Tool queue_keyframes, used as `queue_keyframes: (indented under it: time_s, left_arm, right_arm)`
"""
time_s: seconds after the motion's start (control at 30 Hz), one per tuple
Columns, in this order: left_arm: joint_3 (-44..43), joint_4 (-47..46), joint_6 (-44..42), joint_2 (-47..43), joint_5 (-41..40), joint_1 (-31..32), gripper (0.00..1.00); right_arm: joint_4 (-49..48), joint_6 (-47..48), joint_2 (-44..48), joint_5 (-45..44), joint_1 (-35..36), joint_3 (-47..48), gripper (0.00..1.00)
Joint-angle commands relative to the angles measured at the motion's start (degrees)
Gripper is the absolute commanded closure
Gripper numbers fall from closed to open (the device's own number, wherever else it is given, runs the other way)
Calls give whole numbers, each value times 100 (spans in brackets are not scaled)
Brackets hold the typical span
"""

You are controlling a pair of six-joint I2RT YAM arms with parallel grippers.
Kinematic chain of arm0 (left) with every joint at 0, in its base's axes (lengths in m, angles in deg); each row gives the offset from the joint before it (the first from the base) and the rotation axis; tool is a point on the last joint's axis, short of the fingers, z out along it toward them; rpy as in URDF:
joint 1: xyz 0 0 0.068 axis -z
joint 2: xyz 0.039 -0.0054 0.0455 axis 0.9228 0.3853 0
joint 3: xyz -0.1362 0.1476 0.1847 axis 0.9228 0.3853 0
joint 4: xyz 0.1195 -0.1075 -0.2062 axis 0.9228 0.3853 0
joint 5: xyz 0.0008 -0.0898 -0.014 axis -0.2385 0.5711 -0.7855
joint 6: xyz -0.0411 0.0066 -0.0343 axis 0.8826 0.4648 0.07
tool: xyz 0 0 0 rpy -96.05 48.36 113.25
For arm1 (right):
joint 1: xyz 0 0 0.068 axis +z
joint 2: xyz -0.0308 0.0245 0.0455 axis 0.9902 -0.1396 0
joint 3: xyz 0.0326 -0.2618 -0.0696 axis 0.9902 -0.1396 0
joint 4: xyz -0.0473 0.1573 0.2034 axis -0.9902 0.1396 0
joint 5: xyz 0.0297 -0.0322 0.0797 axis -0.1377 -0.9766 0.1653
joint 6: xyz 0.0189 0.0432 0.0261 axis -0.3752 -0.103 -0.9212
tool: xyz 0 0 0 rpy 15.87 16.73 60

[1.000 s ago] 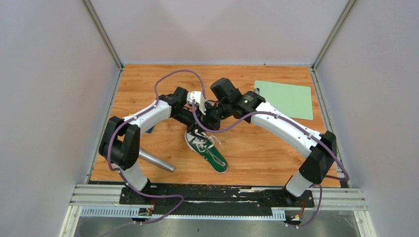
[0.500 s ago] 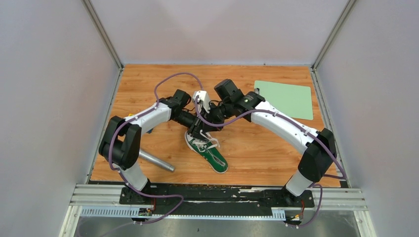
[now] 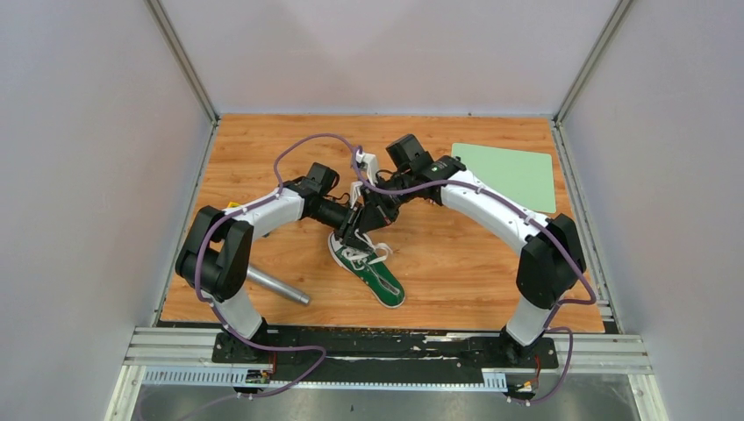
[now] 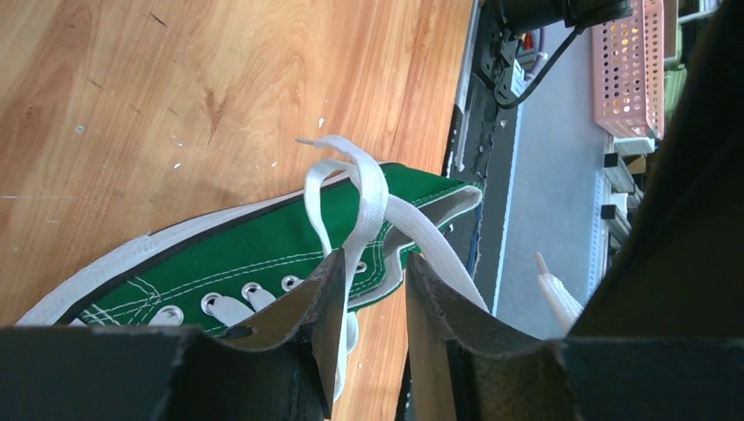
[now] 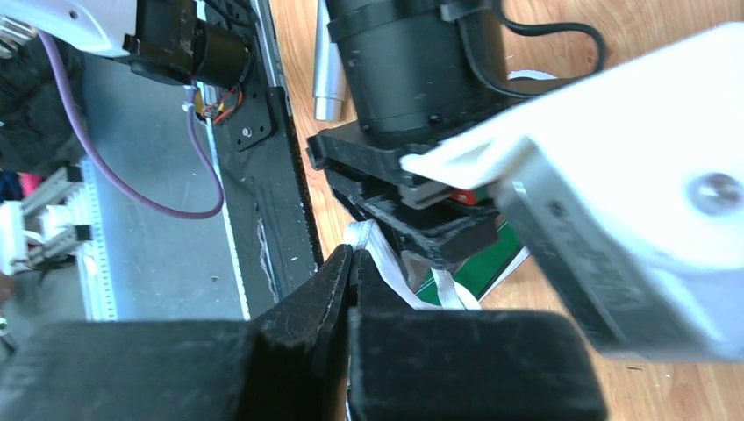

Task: Tie the shoes
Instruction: Cross the shoelace with the shoelace.

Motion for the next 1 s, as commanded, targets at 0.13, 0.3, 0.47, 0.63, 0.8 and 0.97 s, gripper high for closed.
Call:
queue_keyframes:
  time_s: [0.13, 0.3, 0.47, 0.63, 0.8, 0.97]
  left_arm:
    - [-66, -242, 296, 158, 16, -48, 64]
    - [75, -178, 165, 101, -171, -144, 76]
    - [141, -156, 103, 108, -344, -207, 78]
    - [46, -83, 85, 220, -393, -209, 77]
    - [-37, 6, 26, 270, -304, -209, 75]
    - [-87, 148, -53, 249, -220, -210, 74]
  right_arm:
    - [-249, -274, -193, 576, -212, -25, 93]
    - [188, 482, -229, -85, -429, 31, 69]
    - [278, 673, -331, -198, -1225, -170, 61]
    - [346, 1442, -649, -835, -1494, -535, 62]
    - [322, 1891, -1061, -558, -1428, -624, 63]
    - [274, 2133, -1428, -465, -1140, -461, 62]
